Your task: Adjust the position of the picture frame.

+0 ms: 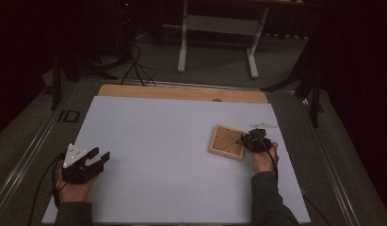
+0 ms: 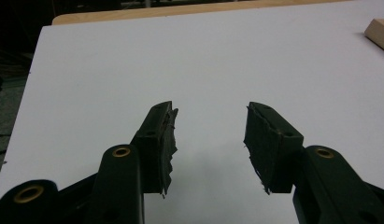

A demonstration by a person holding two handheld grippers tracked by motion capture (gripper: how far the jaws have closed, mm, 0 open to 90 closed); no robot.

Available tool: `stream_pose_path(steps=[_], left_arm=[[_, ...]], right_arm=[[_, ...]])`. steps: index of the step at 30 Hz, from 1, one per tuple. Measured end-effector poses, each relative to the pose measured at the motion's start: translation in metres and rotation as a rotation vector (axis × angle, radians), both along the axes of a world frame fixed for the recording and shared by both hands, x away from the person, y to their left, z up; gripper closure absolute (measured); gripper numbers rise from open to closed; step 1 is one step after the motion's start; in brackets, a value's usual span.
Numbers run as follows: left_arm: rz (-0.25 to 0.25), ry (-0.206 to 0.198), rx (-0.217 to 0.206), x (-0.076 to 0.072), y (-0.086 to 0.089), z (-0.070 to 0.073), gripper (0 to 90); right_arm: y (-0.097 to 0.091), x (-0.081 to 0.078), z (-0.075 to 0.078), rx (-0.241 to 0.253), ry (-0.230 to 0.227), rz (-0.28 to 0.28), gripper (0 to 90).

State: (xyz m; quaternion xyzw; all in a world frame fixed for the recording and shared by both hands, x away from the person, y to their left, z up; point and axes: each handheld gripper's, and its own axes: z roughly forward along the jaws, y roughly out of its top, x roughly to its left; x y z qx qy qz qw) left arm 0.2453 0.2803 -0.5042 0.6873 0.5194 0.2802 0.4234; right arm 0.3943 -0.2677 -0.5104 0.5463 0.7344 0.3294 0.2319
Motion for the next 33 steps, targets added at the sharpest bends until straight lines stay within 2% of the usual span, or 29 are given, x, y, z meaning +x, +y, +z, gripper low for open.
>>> stream_pose_path(steps=[7, 13, 22, 25, 28, 33], left_arm=[[0.001, -0.005, 0.001, -0.001, 0.0, 0.0, 52.1], [-0.004, -0.01, 0.006, 0.0, -0.002, 0.0, 52.0], [-0.007, -0.017, 0.008, -0.002, -0.002, 0.001, 51.7], [-0.005, -0.021, 0.003, -0.002, -0.002, 0.001, 51.7], [-0.001, -0.021, 0.001, -0.003, -0.001, 0.001, 51.7], [-0.004, -0.021, 0.004, -0.002, -0.002, 0.001, 51.7]], right_arm=[[-0.002, -0.007, -0.001, 0.045, 0.014, -0.001, 74.6], [0.0, -0.009, -0.001, 0.051, 0.015, -0.006, 75.2], [0.018, -0.015, -0.002, 0.063, 0.018, 0.033, 77.5], [0.023, -0.018, -0.002, 0.072, 0.024, 0.046, 75.8], [0.024, -0.023, -0.001, 0.074, 0.032, 0.059, 73.6], [0.021, -0.033, -0.002, 0.107, 0.047, 0.078, 70.7]])
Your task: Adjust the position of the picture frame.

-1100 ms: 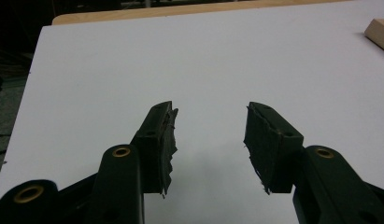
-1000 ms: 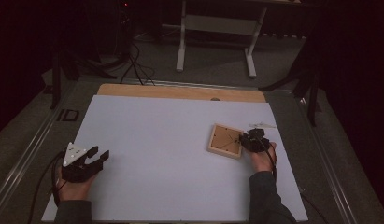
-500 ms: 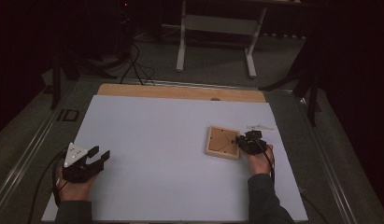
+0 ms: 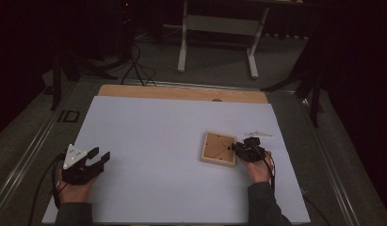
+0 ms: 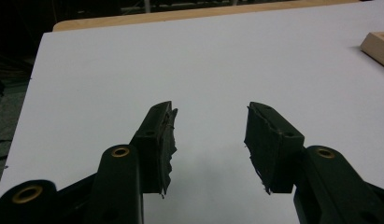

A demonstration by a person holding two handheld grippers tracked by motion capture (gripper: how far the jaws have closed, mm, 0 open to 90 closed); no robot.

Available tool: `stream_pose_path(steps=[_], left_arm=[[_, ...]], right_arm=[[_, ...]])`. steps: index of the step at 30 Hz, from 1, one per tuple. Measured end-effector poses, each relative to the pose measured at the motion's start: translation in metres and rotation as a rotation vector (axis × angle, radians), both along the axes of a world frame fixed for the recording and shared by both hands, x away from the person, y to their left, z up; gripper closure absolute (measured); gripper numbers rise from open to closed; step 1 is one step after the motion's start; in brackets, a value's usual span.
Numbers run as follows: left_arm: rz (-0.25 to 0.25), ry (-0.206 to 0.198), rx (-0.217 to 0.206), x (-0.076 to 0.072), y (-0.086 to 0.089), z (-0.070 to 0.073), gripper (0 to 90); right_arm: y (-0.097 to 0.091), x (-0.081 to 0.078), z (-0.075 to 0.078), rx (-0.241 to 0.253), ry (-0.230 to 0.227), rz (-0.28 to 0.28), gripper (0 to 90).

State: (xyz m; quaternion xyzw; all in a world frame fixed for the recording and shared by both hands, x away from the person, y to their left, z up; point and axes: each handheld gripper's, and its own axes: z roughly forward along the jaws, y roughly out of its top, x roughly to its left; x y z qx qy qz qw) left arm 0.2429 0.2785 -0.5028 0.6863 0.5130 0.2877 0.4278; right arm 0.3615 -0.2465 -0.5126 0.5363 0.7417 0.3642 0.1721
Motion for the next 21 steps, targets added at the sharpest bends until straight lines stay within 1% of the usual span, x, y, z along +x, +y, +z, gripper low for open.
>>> stream_pose_path(steps=[3, 5, 11, 13, 16, 21], left_arm=[[0.001, -0.001, -0.002, 0.0, 0.0, 0.0, 51.6], [0.003, -0.001, -0.004, 0.0, 0.0, 0.0, 51.7], [0.002, -0.001, -0.005, 0.0, 0.001, 0.0, 51.6], [0.002, -0.001, -0.004, 0.0, 0.0, 0.0, 51.6], [0.001, -0.001, -0.003, 0.0, 0.0, 0.0, 51.6], [-0.003, 0.001, 0.005, 0.0, -0.002, 0.0, 51.6]], right_arm=[[0.0, -0.004, 0.0, 0.007, 0.005, 0.002, 67.7], [-0.001, -0.006, 0.001, 0.025, 0.009, 0.014, 67.3], [-0.002, -0.016, 0.001, 0.025, 0.025, 0.028, 72.2], [-0.002, -0.019, 0.001, 0.027, 0.03, 0.03, 72.5], [-0.001, -0.023, 0.001, 0.021, 0.027, 0.032, 73.5], [0.002, -0.024, 0.001, 0.03, 0.03, 0.025, 73.9]])
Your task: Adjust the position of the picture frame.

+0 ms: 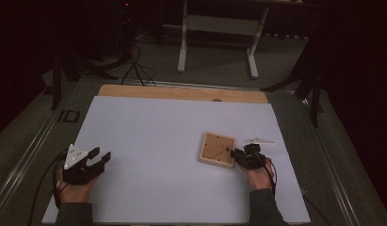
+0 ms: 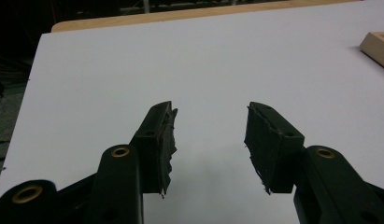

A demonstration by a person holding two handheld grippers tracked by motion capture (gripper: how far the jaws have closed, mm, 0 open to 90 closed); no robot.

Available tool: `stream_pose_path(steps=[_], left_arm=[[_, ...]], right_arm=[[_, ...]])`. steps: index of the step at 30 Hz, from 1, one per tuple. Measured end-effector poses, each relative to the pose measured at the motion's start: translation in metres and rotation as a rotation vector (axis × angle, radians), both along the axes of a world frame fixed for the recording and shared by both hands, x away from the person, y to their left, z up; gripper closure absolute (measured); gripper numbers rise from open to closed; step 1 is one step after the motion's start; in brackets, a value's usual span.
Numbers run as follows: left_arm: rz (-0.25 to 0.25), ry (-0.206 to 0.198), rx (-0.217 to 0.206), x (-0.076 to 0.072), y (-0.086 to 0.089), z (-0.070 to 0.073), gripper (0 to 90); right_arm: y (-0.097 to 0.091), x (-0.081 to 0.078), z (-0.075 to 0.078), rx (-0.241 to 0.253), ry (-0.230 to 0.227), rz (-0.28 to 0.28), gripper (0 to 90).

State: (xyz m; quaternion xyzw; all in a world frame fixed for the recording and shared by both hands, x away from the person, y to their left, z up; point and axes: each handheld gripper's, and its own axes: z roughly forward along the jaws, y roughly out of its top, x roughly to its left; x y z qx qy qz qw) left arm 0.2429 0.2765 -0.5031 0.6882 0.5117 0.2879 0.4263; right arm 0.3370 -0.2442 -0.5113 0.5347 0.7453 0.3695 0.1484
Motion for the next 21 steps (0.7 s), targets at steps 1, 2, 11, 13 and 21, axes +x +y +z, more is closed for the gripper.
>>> stream_pose_path(steps=[1, 2, 11, 13, 21], left_arm=[[-0.002, 0.002, -0.001, 0.0, -0.001, 0.0, 51.6], [-0.004, 0.004, 0.0, 0.0, -0.001, -0.001, 51.7], [-0.029, -0.004, 0.009, -0.001, -0.008, 0.0, 51.6], [-0.041, -0.002, 0.021, -0.001, -0.011, 0.0, 51.7], [-0.083, -0.003, 0.029, -0.001, -0.025, 0.0, 51.5]], right_arm=[[0.002, 0.0, 0.0, 0.009, 0.0, 0.001, 73.9], [0.004, -0.001, -0.001, 0.019, 0.003, 0.003, 73.9], [0.033, -0.002, -0.002, 0.02, -0.004, 0.063, 73.2], [0.036, -0.002, -0.002, 0.016, -0.008, 0.072, 73.2], [0.048, -0.002, -0.003, 0.019, -0.011, 0.097, 73.2]])
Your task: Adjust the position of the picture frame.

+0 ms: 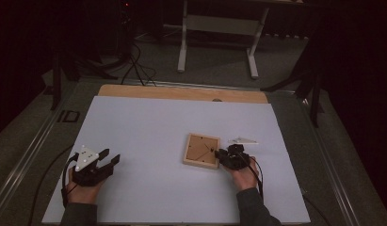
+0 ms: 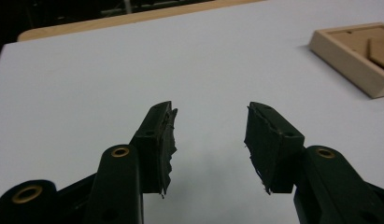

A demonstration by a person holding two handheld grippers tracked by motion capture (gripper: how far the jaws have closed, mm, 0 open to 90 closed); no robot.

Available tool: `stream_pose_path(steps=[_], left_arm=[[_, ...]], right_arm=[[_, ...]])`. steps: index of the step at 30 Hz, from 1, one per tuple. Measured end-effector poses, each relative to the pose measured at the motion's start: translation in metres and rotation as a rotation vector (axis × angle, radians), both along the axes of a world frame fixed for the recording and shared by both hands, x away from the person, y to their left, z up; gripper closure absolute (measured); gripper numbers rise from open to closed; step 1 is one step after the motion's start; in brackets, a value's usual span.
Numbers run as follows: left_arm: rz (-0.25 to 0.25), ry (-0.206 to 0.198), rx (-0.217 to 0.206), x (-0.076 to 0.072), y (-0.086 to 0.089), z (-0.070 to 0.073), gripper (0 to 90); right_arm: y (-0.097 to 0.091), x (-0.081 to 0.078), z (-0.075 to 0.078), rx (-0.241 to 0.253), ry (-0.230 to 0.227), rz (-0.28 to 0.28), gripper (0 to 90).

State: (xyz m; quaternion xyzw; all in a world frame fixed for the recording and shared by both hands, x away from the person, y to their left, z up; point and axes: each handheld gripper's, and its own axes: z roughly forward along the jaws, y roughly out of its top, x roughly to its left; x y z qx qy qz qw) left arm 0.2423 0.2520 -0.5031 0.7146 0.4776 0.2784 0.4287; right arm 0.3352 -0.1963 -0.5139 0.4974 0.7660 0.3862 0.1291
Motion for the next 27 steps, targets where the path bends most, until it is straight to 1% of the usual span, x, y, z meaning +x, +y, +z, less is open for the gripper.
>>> stream_pose_path(steps=[5, 8, 12, 20, 27], left_arm=[[-0.035, -0.005, 0.017, 0.0, -0.012, 0.0, 51.1], [-0.049, -0.002, 0.024, 0.0, -0.016, -0.001, 50.8], [-0.069, 0.003, 0.022, 0.0, -0.021, -0.002, 50.6], [-0.106, 0.007, 0.002, 0.001, -0.029, -0.003, 50.5], [-0.136, 0.013, 0.016, 0.003, -0.039, -0.005, 50.4]], right_arm=[[0.006, 0.0, -0.001, 0.002, -0.003, 0.008, 73.1], [0.011, 0.0, -0.001, 0.004, -0.005, 0.017, 73.1], [0.017, 0.0, -0.001, 0.008, -0.004, 0.033, 73.0], [0.031, 0.001, -0.002, 0.017, -0.009, 0.07, 72.9], [0.042, 0.002, -0.003, 0.016, -0.012, 0.091, 73.1]])
